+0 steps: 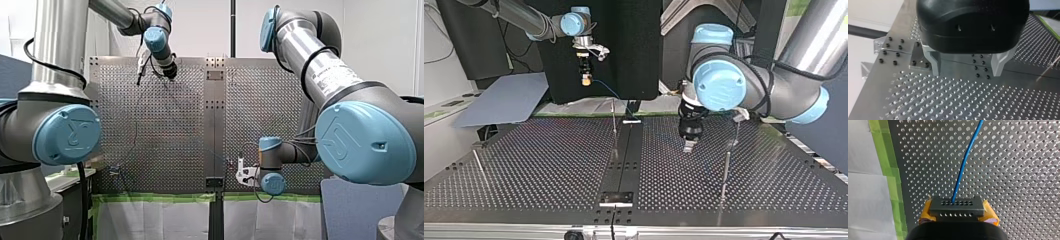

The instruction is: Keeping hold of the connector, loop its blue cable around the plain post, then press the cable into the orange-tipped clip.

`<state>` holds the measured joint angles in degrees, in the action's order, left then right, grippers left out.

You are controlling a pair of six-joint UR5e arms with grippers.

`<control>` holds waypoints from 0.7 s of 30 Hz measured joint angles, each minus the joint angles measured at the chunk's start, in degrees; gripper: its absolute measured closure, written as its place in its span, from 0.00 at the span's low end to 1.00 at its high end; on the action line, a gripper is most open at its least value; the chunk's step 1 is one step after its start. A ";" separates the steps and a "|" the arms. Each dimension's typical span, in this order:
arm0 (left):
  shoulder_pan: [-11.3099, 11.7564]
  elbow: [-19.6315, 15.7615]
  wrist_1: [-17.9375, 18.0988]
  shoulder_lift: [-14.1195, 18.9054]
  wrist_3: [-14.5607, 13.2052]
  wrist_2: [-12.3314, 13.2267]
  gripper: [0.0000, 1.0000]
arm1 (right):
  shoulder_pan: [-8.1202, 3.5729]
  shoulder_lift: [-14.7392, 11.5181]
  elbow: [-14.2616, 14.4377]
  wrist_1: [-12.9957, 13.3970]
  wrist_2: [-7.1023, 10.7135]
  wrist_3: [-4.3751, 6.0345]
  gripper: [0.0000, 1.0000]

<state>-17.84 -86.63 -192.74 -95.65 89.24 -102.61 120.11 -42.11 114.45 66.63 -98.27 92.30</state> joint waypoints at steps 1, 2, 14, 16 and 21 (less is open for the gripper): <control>-0.68 0.13 0.70 -0.67 -0.66 -0.68 0.00 | 0.00 0.01 -0.02 0.00 0.00 0.00 1.00; -1.19 0.21 1.19 -1.18 -1.18 -1.18 0.00 | 0.00 0.01 -0.02 0.00 0.00 0.00 1.00; -2.82 0.64 7.45 -5.16 -7.43 -7.42 0.00 | 0.00 0.01 -0.12 0.00 0.00 0.00 1.00; -2.68 0.74 8.76 -5.79 -8.76 -8.75 0.00 | 0.00 0.02 -0.13 0.00 0.00 0.00 1.00; -2.50 0.93 11.60 -8.05 -11.58 -11.59 0.00 | 0.01 -0.01 -0.14 -0.07 0.00 0.00 1.00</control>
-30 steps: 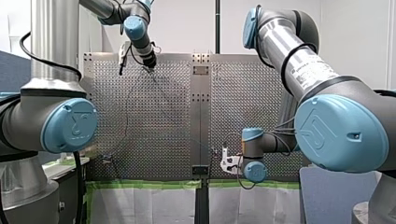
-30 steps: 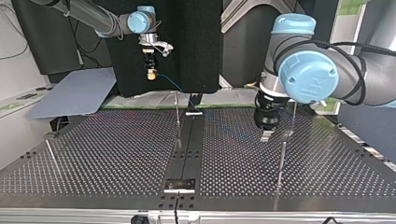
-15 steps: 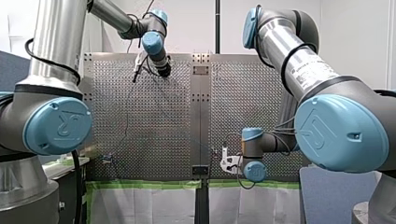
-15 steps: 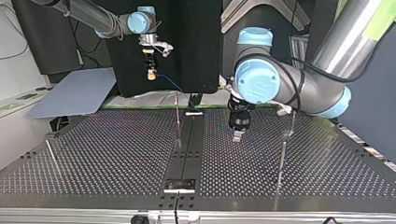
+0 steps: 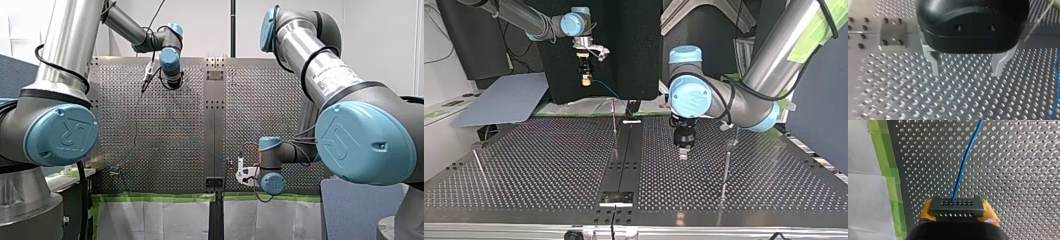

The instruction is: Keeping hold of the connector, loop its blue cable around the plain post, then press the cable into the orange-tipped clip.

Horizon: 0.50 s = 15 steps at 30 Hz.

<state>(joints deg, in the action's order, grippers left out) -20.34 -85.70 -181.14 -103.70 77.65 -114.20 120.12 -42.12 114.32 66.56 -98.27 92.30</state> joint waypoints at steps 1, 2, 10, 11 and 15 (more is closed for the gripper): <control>0.00 0.04 0.34 -0.42 -0.44 -0.43 0.00 | 0.00 -0.01 0.00 -0.03 0.00 0.00 1.00; -0.01 0.07 0.60 -0.83 -0.88 -0.86 0.00 | 0.00 -0.02 0.00 -0.05 0.00 0.00 1.00; 0.11 0.25 1.77 -4.15 -3.90 -5.44 0.00 | 0.11 -0.10 -0.03 -0.10 0.00 0.00 1.00; 0.21 0.26 1.94 -4.24 -4.07 -5.99 0.00 | 0.12 -0.11 -0.02 -0.11 0.00 0.00 1.00; 0.78 0.82 2.62 -4.42 -4.84 -8.44 0.00 | 0.21 -0.12 -0.03 -0.11 0.00 0.00 1.00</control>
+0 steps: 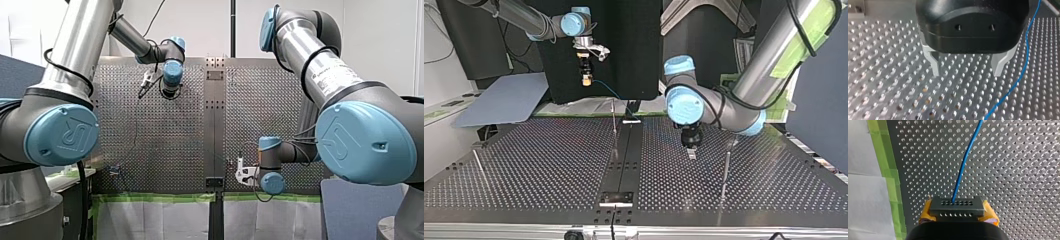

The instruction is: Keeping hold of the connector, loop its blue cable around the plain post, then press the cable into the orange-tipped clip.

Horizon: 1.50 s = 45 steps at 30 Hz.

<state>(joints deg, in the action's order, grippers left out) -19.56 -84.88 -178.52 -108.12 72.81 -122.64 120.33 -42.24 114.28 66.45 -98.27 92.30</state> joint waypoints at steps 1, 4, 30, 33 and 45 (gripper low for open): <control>0.09 0.24 0.15 0.00 -0.30 -0.51 0.00 | 0.02 0.02 0.01 0.00 0.00 0.00 1.00; 0.28 1.21 0.44 -0.06 -1.45 -2.21 0.00 | 0.09 0.03 -0.01 0.00 0.00 0.00 1.00; 0.81 5.88 0.49 -7.74 -5.13 -7.09 0.00 | 0.41 0.01 -0.05 -0.09 0.00 -0.18 1.00; 0.93 6.32 0.49 -8.00 -5.17 -7.09 0.00 | 0.47 0.00 -0.06 -0.08 0.00 -0.18 1.00; 1.14 7.61 -0.98 -13.17 -3.17 -6.94 0.00 | 0.55 0.00 -0.06 -0.24 -0.04 -0.25 1.00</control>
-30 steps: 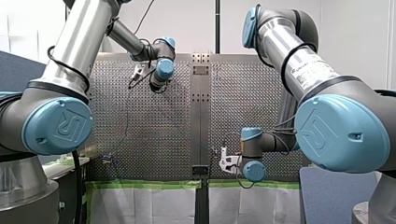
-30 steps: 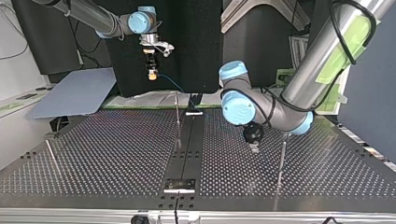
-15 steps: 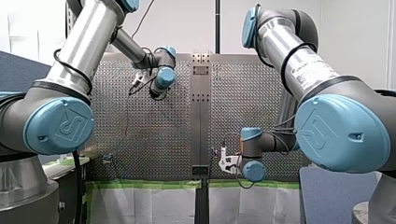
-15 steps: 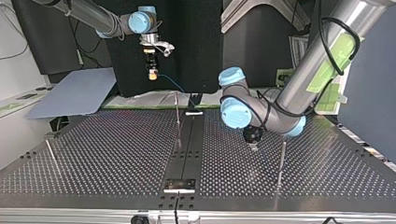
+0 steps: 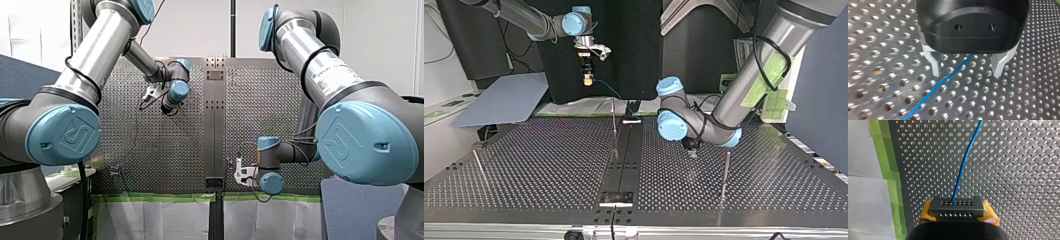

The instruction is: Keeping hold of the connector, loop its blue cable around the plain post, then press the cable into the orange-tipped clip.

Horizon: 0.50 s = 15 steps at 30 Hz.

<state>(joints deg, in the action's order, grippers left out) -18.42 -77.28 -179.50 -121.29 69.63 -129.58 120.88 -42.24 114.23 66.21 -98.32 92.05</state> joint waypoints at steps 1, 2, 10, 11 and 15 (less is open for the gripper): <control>0.01 0.01 0.08 -0.18 0.10 0.14 0.00 | 0.00 0.00 0.00 0.00 0.00 -0.01 1.00; 0.01 0.02 0.16 -0.32 0.20 0.25 0.00 | 0.00 0.00 0.00 -0.01 0.01 -0.01 1.00; -0.76 -0.03 0.12 -3.63 0.85 0.81 0.00 | 0.02 0.00 0.00 0.00 0.02 0.05 1.00; -0.91 -0.05 0.16 -4.05 1.02 0.96 0.00 | 0.02 0.00 0.00 0.00 0.02 0.05 1.00; -1.40 -0.11 0.37 -4.94 1.74 1.57 0.00 | 0.04 0.00 -0.01 -0.01 0.03 0.07 1.00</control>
<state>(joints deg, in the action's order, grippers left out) -19.82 -77.39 -179.13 -126.22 71.38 -128.01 120.92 -42.24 114.22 66.19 -98.29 92.12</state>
